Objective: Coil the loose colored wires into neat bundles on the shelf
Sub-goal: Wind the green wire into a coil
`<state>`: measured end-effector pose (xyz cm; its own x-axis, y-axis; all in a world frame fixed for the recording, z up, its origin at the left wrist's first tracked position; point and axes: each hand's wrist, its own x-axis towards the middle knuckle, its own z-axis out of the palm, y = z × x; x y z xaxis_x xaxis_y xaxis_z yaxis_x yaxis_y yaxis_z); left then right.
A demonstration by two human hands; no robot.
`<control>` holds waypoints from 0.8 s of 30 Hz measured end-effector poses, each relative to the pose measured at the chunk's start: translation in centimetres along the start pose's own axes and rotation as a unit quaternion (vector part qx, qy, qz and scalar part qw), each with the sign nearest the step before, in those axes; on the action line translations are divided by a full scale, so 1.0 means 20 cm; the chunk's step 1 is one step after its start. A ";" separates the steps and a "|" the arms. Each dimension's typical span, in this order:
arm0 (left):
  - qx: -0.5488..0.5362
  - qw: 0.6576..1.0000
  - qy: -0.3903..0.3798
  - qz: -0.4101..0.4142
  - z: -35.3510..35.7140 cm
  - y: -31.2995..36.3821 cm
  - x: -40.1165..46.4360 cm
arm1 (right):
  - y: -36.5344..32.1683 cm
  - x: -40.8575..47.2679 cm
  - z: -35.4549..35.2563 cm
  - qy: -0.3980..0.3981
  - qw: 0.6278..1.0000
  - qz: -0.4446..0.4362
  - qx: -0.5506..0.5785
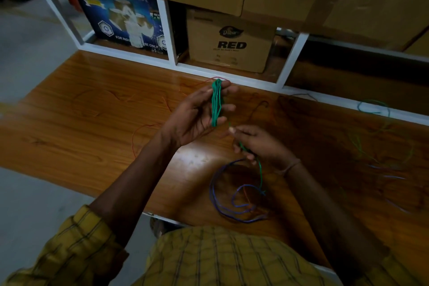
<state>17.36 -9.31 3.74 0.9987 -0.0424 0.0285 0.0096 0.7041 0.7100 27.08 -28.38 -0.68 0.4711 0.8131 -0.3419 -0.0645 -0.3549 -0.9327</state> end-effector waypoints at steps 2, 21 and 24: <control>0.005 0.999 0.040 0.013 0.00 0.00 0.01 | -0.02 -0.05 0.04 -0.053 0.998 0.023 -0.011; 0.469 0.873 0.112 -0.072 -0.05 -0.09 0.00 | -0.54 -0.36 -0.28 0.027 0.969 -0.207 -0.133; 0.421 0.899 0.083 -0.084 0.02 -0.10 -0.03 | -0.49 -0.19 -0.36 0.100 0.965 -0.217 -0.104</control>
<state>16.81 -10.90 2.56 0.9811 0.0584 -0.1843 0.1891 -0.0922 0.9776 32.26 -31.35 10.62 0.5763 0.8077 0.1242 0.3454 -0.1030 -0.9328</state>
